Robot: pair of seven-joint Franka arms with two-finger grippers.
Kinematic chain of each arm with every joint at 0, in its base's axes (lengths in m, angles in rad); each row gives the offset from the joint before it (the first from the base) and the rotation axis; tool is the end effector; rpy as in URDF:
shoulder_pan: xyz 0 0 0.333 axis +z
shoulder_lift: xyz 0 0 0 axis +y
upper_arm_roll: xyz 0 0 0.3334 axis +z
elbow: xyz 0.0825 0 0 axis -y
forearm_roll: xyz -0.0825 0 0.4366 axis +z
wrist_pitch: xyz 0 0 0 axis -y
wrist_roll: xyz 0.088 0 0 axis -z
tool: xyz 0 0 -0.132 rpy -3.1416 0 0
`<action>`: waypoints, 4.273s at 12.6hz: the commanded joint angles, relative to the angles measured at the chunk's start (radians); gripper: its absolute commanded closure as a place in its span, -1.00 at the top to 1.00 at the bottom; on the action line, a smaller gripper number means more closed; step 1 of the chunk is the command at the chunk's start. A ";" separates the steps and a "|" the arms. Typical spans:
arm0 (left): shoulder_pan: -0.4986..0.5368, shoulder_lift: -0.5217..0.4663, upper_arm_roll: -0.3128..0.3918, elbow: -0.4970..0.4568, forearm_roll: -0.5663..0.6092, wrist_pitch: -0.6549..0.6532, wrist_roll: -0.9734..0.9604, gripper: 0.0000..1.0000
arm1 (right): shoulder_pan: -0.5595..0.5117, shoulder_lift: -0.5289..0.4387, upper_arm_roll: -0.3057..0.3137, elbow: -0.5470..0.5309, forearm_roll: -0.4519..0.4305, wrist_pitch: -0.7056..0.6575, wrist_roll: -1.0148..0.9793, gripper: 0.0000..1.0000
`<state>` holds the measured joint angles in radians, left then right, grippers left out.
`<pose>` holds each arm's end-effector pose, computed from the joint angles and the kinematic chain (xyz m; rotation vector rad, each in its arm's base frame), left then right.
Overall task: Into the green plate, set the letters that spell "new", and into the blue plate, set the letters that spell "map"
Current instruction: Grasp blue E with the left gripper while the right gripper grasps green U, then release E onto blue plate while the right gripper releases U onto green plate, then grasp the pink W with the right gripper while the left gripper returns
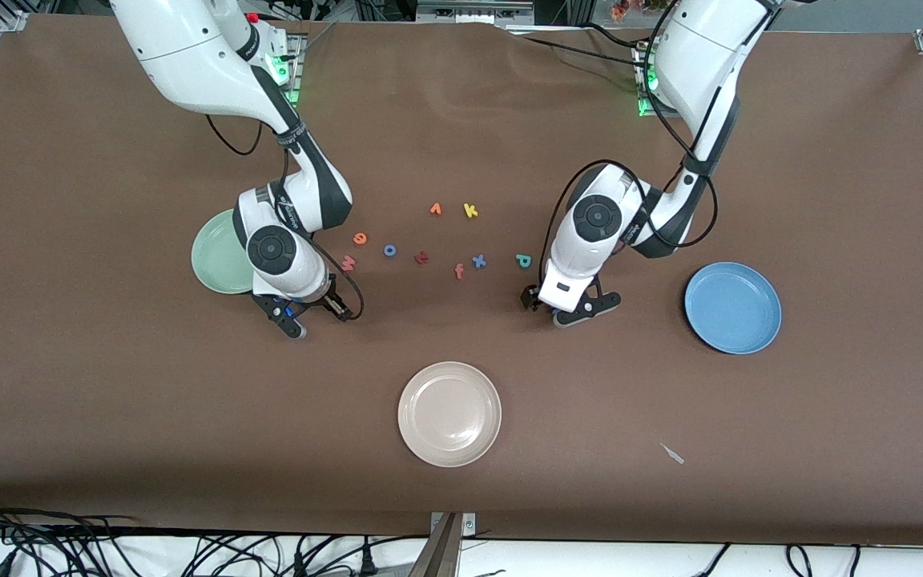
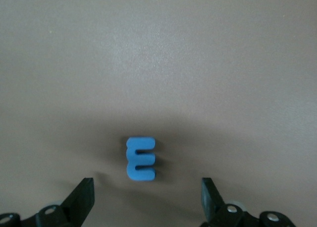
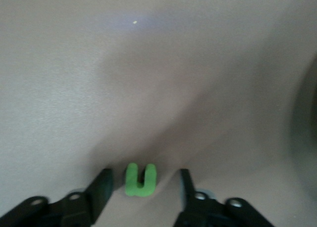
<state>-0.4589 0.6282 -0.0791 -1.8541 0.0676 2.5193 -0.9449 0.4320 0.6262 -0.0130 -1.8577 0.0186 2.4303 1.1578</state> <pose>0.5920 -0.3516 0.1323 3.0576 0.5701 0.0396 0.6167 0.2751 0.1232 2.8895 -1.1390 -0.0631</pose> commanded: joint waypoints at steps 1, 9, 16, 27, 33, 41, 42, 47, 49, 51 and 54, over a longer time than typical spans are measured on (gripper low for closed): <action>-0.009 0.050 0.009 0.056 0.047 -0.034 -0.023 0.75 | 0.002 -0.031 0.001 -0.046 0.000 0.016 0.013 -0.52; 0.003 0.050 0.010 0.056 0.051 -0.048 0.024 -0.90 | -0.002 -0.311 -0.089 -0.238 0.000 -0.169 -0.356 -0.87; 0.094 0.022 0.009 0.191 0.049 -0.425 0.309 -1.00 | -0.004 -0.381 -0.254 -0.621 0.000 0.255 -0.727 -0.67; 0.492 -0.169 0.001 0.034 0.049 -0.589 1.127 -1.00 | 0.007 -0.287 -0.080 -0.186 0.014 -0.199 -0.471 1.00; 0.565 -0.295 0.002 -0.311 0.049 -0.144 1.129 -1.00 | 0.016 -0.160 0.042 -0.192 0.015 0.010 -0.464 0.99; 0.565 -0.320 -0.060 -0.226 0.015 -0.318 1.005 1.00 | 0.057 -0.112 0.045 -0.198 0.015 0.061 -0.464 0.43; 0.566 -0.332 -0.102 -0.232 -0.008 -0.318 0.927 1.00 | 0.057 -0.112 0.045 -0.207 0.015 0.059 -0.466 0.29; 0.563 -0.331 -0.325 -0.279 -0.045 -0.248 0.533 1.00 | 0.057 -0.134 0.042 -0.215 0.015 0.036 -0.464 -0.78; 0.565 -0.337 -0.398 -0.336 -0.045 -0.156 0.404 1.00 | 0.056 -0.166 0.035 -0.209 0.015 -0.017 -0.469 -0.79; 0.560 -0.329 -0.458 -0.414 -0.034 -0.009 0.261 1.00 | 0.054 -0.227 -0.002 -0.201 0.014 -0.101 -0.500 -0.78; 0.491 -0.263 -0.464 -0.412 0.033 0.039 0.086 1.00 | 0.053 -0.321 -0.099 -0.213 0.015 -0.269 -0.665 -0.77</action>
<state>0.0570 0.3361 -0.5436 -2.2669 0.0493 2.5307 -0.7583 0.4842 0.3756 -0.0597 -2.0450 0.0216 2.2328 0.5937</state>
